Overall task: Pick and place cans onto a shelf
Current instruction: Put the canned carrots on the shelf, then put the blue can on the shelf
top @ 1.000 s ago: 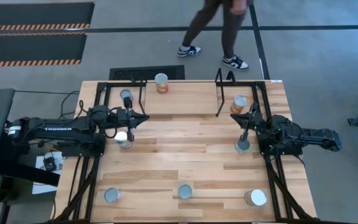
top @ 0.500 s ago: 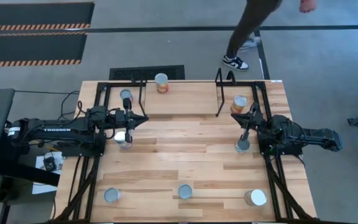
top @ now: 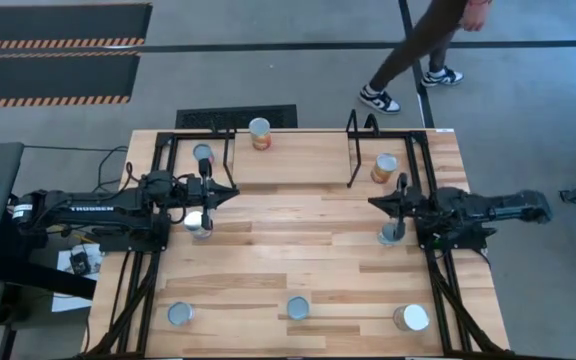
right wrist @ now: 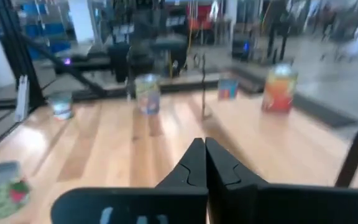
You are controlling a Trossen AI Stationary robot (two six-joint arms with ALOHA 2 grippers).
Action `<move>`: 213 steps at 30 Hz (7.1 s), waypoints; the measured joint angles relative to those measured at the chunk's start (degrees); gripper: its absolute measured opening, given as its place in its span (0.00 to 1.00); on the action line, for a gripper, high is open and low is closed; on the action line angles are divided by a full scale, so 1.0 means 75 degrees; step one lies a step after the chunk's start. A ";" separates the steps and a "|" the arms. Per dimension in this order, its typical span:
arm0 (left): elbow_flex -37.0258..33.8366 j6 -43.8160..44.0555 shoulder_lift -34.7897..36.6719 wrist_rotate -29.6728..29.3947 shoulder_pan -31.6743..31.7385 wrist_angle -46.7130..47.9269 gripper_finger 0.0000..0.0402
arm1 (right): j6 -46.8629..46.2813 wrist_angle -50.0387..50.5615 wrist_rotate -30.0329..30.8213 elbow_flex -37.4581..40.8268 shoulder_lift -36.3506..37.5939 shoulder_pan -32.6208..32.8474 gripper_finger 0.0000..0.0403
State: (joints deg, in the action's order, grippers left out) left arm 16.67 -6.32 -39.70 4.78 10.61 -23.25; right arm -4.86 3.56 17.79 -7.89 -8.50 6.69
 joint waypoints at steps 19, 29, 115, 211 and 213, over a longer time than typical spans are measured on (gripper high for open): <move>0.0006 -0.0041 -0.0003 0.0000 0.0000 0.0063 0.02 | -0.7071 0.6185 0.1420 -0.3761 -0.5565 0.3475 0.06; 0.0006 0.0000 -0.0006 -0.0003 0.0000 0.0478 0.02 | -0.8874 0.7584 -0.0185 -0.4545 -0.7783 0.3009 0.30; 0.0009 0.0344 -0.0006 -0.0490 -0.0015 0.1256 0.02 | 0.4515 0.5850 -0.0294 -1.4897 -1.6403 -0.4253 0.27; 0.3742 -0.2928 -0.5061 -0.1570 0.5546 0.7643 0.42 | 0.3516 -0.5296 0.1129 -0.2071 -0.6389 0.1041 0.02; 0.3742 -0.2933 -0.5244 -0.1687 0.5602 0.7540 0.41 | 0.3517 -0.5288 0.1129 -0.2071 -0.6389 0.1041 0.01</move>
State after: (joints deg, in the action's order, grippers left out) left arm 44.73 -28.32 -79.03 -7.87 52.63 33.31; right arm 21.52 -36.10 26.26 -23.42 -56.42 14.50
